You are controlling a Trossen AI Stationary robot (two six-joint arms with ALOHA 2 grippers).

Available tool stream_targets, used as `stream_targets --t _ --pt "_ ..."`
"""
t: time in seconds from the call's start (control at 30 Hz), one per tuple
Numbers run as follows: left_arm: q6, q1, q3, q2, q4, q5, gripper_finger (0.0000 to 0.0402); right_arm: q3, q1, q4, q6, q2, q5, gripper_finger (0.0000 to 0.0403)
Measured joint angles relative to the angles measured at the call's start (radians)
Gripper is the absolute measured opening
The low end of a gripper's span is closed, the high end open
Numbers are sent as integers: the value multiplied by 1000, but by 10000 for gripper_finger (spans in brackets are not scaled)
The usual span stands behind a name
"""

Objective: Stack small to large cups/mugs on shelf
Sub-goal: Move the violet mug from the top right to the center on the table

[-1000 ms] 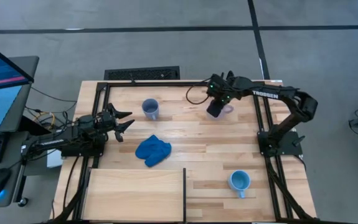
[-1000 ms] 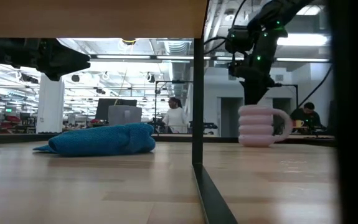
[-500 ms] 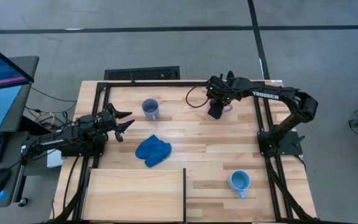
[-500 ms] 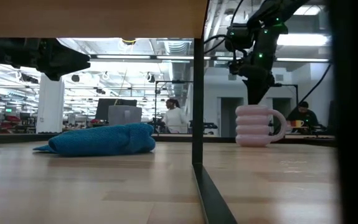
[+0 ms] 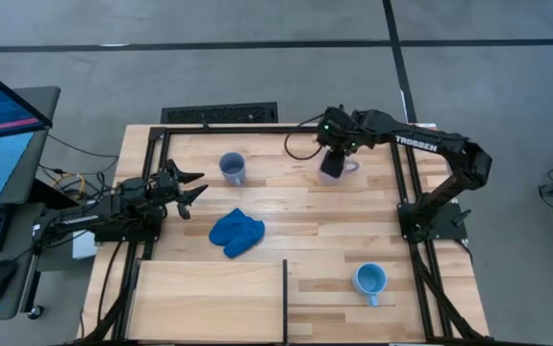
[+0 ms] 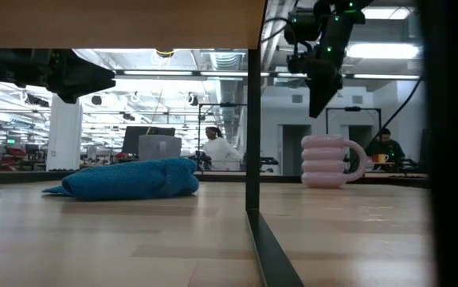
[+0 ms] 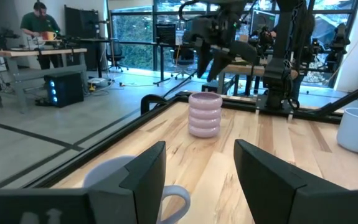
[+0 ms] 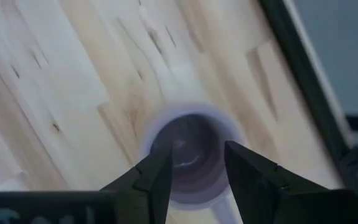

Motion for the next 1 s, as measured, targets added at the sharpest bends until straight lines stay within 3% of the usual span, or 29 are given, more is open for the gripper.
stream_targets --t 0.23,0.43,1.0 --pt "-1 0 0 0 0 0 180 6 9 -3 -329 0 104 170" --pt "-2 0 0 0 0 0 180 6 21 -1 -611 0 113 170" --pt "-21 0 0 0 -3 17 180 8 6 22 -593 193 125 166"
